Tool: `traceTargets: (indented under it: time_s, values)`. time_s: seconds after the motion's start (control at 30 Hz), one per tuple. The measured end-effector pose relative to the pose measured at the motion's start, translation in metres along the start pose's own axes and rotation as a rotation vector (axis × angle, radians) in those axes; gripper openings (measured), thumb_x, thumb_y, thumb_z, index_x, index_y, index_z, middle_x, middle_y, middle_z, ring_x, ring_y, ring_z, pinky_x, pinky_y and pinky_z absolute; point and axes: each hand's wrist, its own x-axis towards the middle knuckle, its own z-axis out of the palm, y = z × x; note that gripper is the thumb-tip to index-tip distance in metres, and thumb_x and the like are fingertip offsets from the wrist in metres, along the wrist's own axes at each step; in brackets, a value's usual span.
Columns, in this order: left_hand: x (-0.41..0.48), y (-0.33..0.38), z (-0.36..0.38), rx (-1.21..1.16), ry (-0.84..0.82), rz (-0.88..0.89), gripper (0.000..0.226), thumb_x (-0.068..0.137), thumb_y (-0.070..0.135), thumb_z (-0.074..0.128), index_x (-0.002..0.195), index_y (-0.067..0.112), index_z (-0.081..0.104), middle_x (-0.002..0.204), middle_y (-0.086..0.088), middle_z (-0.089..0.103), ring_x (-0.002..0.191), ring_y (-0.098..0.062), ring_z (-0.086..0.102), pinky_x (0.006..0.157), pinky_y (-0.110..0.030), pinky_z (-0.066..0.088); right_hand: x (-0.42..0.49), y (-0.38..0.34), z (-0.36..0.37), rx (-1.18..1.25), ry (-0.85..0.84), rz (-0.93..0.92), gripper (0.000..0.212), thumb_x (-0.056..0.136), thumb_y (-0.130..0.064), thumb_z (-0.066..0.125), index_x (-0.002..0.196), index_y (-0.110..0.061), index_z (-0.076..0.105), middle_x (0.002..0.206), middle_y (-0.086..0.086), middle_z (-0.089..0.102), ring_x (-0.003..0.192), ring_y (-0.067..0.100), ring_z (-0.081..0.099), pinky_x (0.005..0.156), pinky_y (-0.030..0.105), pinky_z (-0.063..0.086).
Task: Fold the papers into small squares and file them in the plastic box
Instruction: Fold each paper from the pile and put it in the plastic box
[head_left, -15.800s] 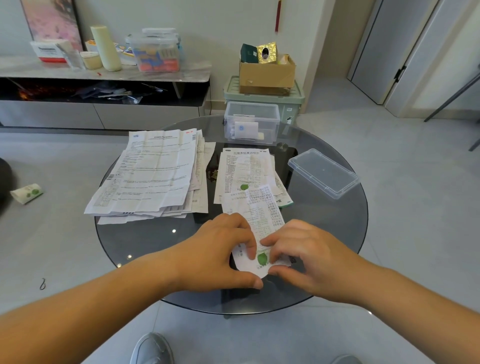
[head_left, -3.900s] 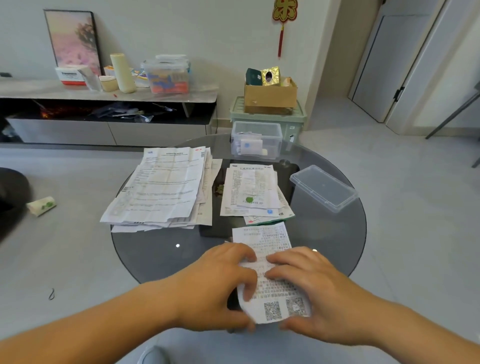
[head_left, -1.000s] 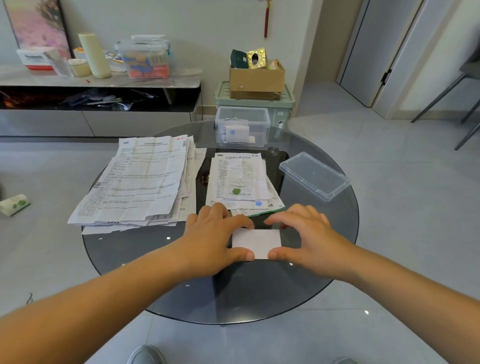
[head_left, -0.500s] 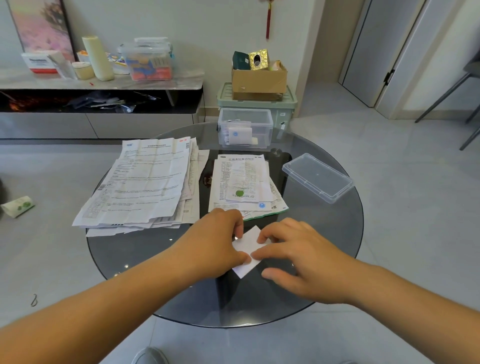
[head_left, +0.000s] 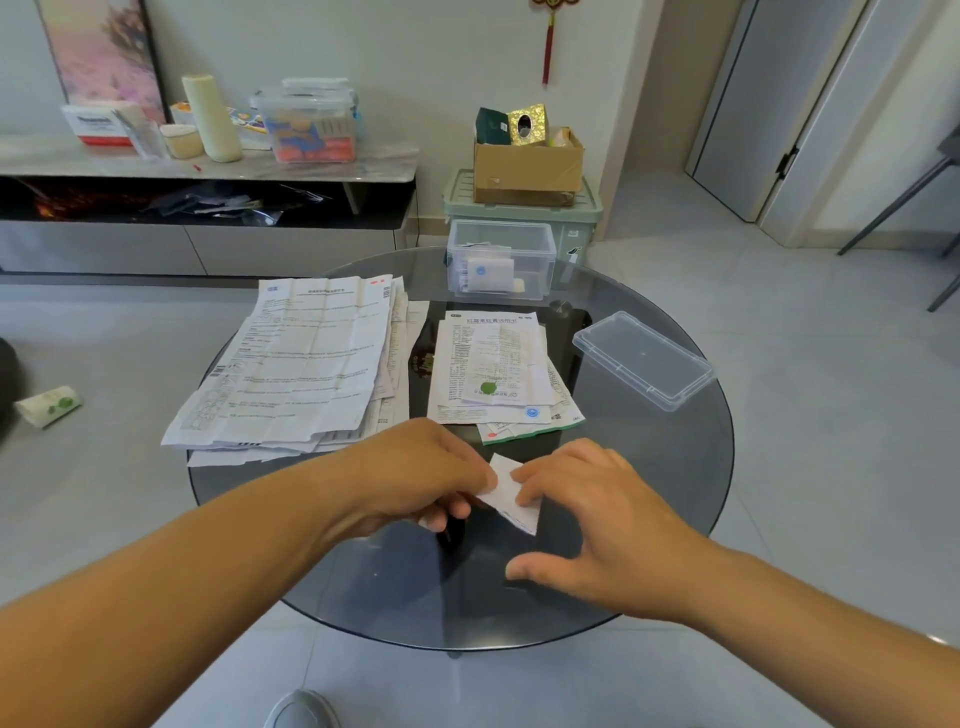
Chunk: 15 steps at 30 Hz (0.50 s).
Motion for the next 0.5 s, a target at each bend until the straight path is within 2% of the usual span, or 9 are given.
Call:
traceTargets:
  time_s: [0.1, 0.2, 0.27, 0.33, 0.4, 0.5]
  values:
    - [-0.003, 0.002, -0.004, -0.073, -0.095, -0.014, 0.02, 0.087, 0.021, 0.077, 0.095, 0.003, 0.079, 0.084, -0.009, 0.071, 0.064, -0.011, 0.055, 0.051, -0.021, 0.044, 0.001, 0.001, 0.005, 0.01, 0.058, 0.027, 0.037, 0.088, -0.062, 0.057, 0.111, -0.035, 0.067, 0.12, -0.022, 0.055, 0.112, 0.003, 0.044, 0.093, 0.028, 0.046]
    - [-0.005, 0.001, -0.003, 0.145, -0.129, 0.056, 0.039, 0.07, 0.046, 0.084, 0.094, 0.015, 0.081, 0.08, -0.001, 0.071, 0.071, -0.009, 0.059, 0.059, -0.021, 0.047, 0.005, 0.004, 0.006, 0.08, 0.11, 0.089, 0.024, 0.097, -0.049, 0.053, 0.102, -0.032, 0.07, 0.102, -0.021, 0.054, 0.1, 0.005, 0.045, 0.085, 0.028, 0.046]
    - [-0.001, -0.001, 0.001, 0.356, -0.03, 0.145, 0.028, 0.075, 0.045, 0.084, 0.085, 0.019, 0.079, 0.066, 0.008, 0.066, 0.064, -0.006, 0.057, 0.06, -0.022, 0.046, 0.011, 0.004, 0.005, 0.105, 0.112, 0.141, 0.022, 0.099, -0.046, 0.051, 0.095, -0.031, 0.067, 0.093, -0.018, 0.053, 0.094, 0.005, 0.045, 0.083, 0.027, 0.04]
    - [0.007, -0.004, 0.005, 0.542, 0.117, 0.226, 0.031, 0.083, 0.045, 0.077, 0.068, 0.019, 0.068, 0.056, 0.01, 0.056, 0.056, -0.006, 0.051, 0.059, -0.021, 0.041, 0.016, 0.006, 0.003, 0.096, 0.1, 0.188, 0.019, 0.098, -0.046, 0.053, 0.09, -0.031, 0.061, 0.086, -0.015, 0.055, 0.089, 0.004, 0.046, 0.083, 0.029, 0.034]
    - [0.012, -0.005, 0.01, 0.639, 0.21, 0.261, 0.039, 0.088, 0.046, 0.071, 0.064, 0.019, 0.057, 0.058, 0.01, 0.053, 0.057, -0.007, 0.049, 0.058, -0.021, 0.038, 0.019, 0.007, 0.001, 0.125, 0.092, 0.232, 0.012, 0.094, -0.046, 0.058, 0.094, -0.033, 0.057, 0.083, -0.014, 0.059, 0.088, 0.004, 0.048, 0.085, 0.03, 0.033]
    - [0.017, -0.004, 0.012, 0.704, 0.249, 0.239, 0.036, 0.088, 0.049, 0.069, 0.069, 0.019, 0.059, 0.065, 0.008, 0.059, 0.064, -0.009, 0.056, 0.059, -0.022, 0.043, 0.023, 0.01, -0.003, 0.132, 0.06, 0.257, 0.017, 0.092, -0.046, 0.063, 0.105, -0.04, 0.054, 0.084, -0.014, 0.06, 0.091, 0.005, 0.049, 0.091, 0.033, 0.035]
